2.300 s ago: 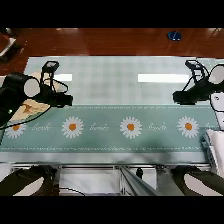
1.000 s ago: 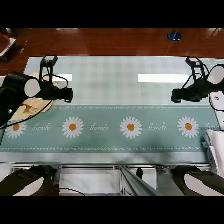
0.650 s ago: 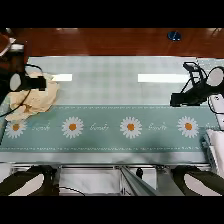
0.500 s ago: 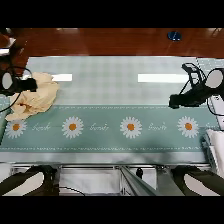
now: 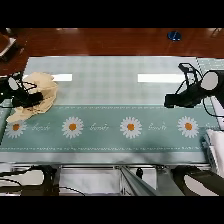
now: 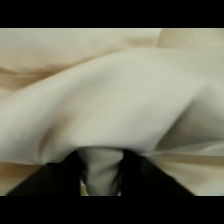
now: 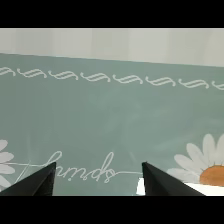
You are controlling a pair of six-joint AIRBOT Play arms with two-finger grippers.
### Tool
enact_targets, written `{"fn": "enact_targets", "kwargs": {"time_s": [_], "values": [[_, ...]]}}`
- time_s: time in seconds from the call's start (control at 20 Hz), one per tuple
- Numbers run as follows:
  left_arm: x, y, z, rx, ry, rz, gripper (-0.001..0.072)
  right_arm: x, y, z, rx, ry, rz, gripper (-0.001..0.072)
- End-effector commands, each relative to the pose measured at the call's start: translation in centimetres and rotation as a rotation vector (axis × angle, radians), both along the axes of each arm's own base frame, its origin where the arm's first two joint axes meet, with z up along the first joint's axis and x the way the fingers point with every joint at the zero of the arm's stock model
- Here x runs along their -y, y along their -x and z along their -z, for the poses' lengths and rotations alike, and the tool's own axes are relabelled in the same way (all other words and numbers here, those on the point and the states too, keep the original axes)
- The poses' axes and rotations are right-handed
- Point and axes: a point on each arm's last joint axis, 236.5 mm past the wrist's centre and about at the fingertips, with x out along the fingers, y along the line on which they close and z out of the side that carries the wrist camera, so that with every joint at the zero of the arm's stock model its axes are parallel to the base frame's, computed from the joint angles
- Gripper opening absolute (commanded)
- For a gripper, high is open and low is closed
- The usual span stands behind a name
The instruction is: Fold the shirts.
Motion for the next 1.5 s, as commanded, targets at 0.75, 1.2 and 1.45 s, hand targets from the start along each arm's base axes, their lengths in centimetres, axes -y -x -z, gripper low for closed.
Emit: {"fn": "enact_targets", "kwargs": {"time_s": [0.75,1.2,1.45], "values": [[18.7,-0.6,-52.0,1.344,0.398,0.381,0.0029,0.5,2.5,-21.7,0.660,-0.046,-0.007,0.0619],[36.0,7.9,-52.4,1.271,0.737,0.830,0.0030,0.9,6.1,-24.2,0.736,-0.053,-0.008,0.0619],[45.1,11.2,-38.7,0.987,0.881,0.890,0.0030,0.9,5.8,-22.1,0.690,-0.054,0.004,0.0619]]}}
